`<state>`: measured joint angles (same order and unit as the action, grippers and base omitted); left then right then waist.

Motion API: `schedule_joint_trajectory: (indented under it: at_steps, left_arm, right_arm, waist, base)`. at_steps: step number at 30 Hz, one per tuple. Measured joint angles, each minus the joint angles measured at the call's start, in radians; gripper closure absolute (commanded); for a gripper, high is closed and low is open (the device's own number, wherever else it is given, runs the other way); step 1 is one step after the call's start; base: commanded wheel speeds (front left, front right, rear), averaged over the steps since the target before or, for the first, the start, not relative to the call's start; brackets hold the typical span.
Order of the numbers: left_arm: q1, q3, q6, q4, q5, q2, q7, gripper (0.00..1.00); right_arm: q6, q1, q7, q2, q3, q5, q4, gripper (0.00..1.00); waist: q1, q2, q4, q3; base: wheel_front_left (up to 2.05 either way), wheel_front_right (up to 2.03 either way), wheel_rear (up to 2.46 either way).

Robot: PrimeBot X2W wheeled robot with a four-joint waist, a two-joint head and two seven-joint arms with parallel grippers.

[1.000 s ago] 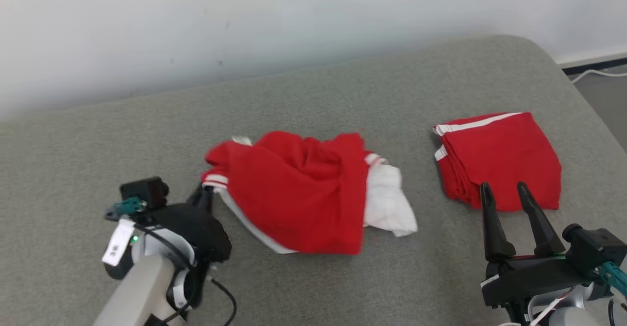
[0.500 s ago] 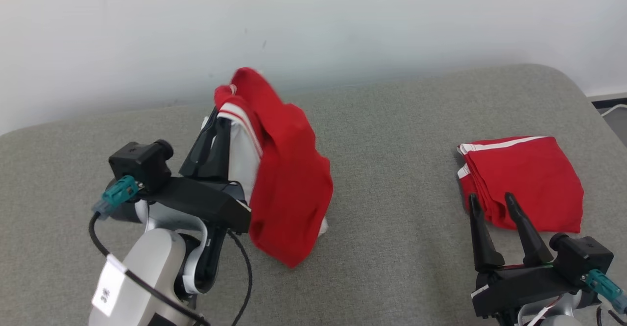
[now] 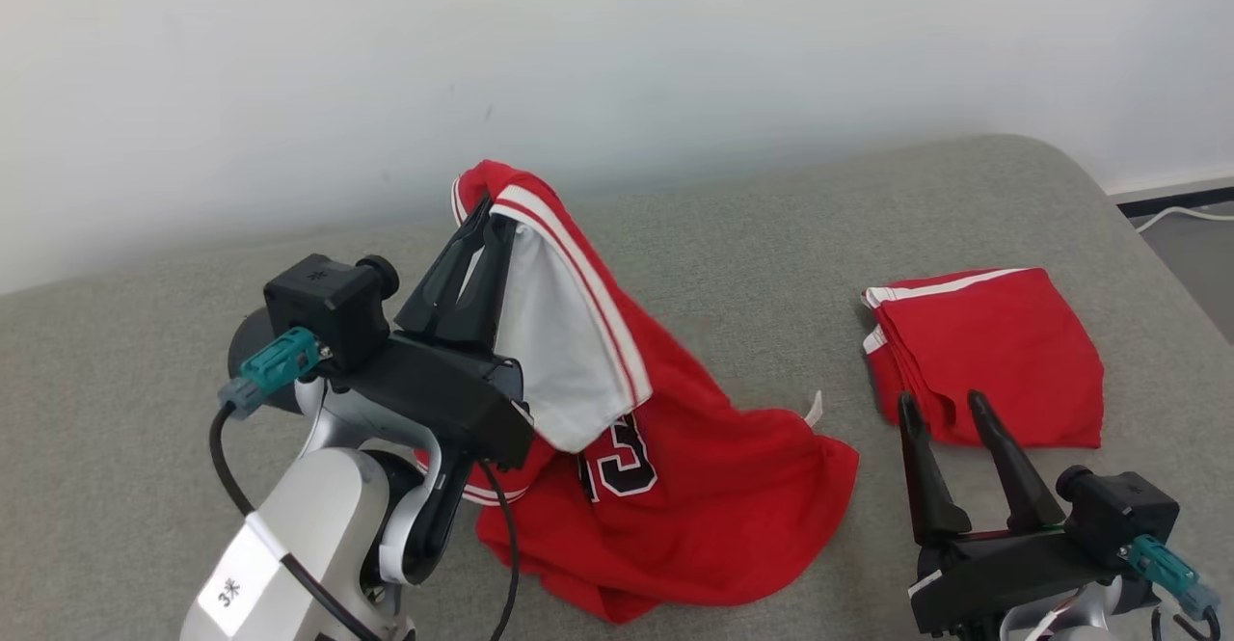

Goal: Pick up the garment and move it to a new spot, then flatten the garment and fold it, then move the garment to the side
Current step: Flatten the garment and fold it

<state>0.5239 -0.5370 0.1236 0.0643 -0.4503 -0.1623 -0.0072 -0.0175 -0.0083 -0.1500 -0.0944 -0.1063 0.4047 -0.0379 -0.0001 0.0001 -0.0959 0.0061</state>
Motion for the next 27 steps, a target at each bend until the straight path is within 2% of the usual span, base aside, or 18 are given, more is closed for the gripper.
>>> schedule_joint_trajectory:
  at_steps: [8,18,22,27]
  left_arm:
    - [-0.058,0.063,0.001,0.030,0.018,-0.060,0.071,1.00]
    - [-0.154,0.149,0.001,0.136,0.045,-0.114,0.149,1.00]
    - [-0.168,0.174,0.001,0.188,0.047,-0.119,0.171,1.00]
    - [-0.171,0.196,0.001,0.241,0.060,-0.087,0.191,1.00]
  right_arm:
    - [0.000,0.003,-0.001,-0.003,0.013,0.000,0.004,0.00]
    - [-0.001,0.021,-0.005,-0.006,0.020,0.005,0.012,0.00]
    - [0.000,0.019,-0.004,-0.005,0.011,0.005,0.013,0.00]
    - [0.000,0.014,-0.002,-0.005,0.003,0.005,0.012,0.00]
  waist:
    - [0.0000,0.0000,-0.007,0.005]
    - [0.0002,0.0000,0.027,0.007]
    - [0.0002,0.0000,0.037,0.010]
    - [0.0002,0.0000,0.040,0.015]
  base:
    - [0.00,0.00,0.00]
    - [0.00,0.00,0.00]
    - [0.00,0.00,0.00]
    - [0.00,0.00,0.00]
